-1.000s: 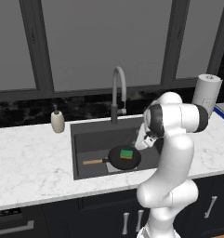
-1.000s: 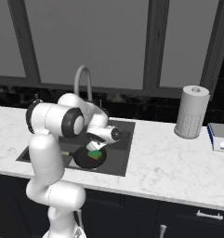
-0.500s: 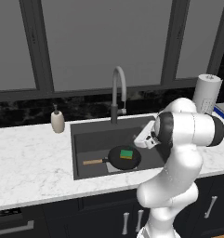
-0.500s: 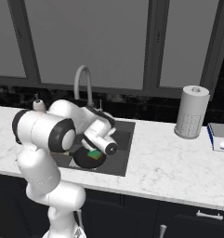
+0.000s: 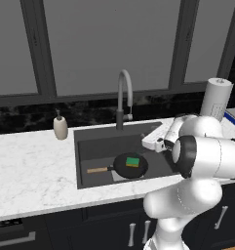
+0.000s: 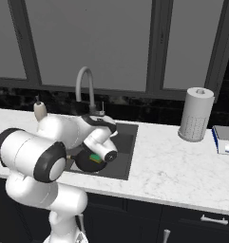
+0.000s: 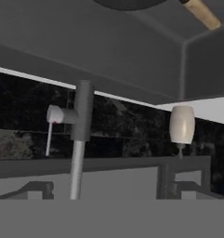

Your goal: Pick the pan and sponge and place them into the sink. Then turn on the water.

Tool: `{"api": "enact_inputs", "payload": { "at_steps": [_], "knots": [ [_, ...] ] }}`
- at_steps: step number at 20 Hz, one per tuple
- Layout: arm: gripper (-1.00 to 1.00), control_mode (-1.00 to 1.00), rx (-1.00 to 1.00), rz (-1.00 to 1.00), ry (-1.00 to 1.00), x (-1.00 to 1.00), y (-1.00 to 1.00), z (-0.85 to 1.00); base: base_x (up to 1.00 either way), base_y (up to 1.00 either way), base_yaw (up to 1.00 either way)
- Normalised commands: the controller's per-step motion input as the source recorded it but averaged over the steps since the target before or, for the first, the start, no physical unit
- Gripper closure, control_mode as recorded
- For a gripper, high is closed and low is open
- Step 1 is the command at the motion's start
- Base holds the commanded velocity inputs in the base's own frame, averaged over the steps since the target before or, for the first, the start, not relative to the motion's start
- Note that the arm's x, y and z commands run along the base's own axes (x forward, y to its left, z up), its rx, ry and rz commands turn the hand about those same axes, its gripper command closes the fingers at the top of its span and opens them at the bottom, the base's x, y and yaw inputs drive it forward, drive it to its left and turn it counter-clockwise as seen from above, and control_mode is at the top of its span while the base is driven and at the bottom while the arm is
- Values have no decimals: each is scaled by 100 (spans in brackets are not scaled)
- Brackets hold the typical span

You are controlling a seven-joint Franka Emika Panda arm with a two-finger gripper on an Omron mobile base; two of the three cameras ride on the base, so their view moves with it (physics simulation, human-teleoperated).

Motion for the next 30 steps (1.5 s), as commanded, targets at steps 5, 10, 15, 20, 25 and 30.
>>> {"api": "enact_inputs", "payload": {
  "at_steps": [5, 10, 15, 20, 25, 30],
  "knots": [
    [-100, -100, 18, 0, 6, -4, -1, 63, 0, 0, 0],
    [-100, -100, 11, 0, 14, -6, 0, 44, 0, 0, 0],
    [-100, -100, 7, -7, 5, -9, -8, 12, 0, 0, 0],
    [-100, -100, 0, -26, 0, 0, -15, 0, 0, 0, 0],
    [-100, -100, -1, -13, 2, 17, -3, 0, 0, 0, 0],
    [-100, -100, -4, 1, 8, 42, -3, 0, 0, 0, 0]
  ]
}}
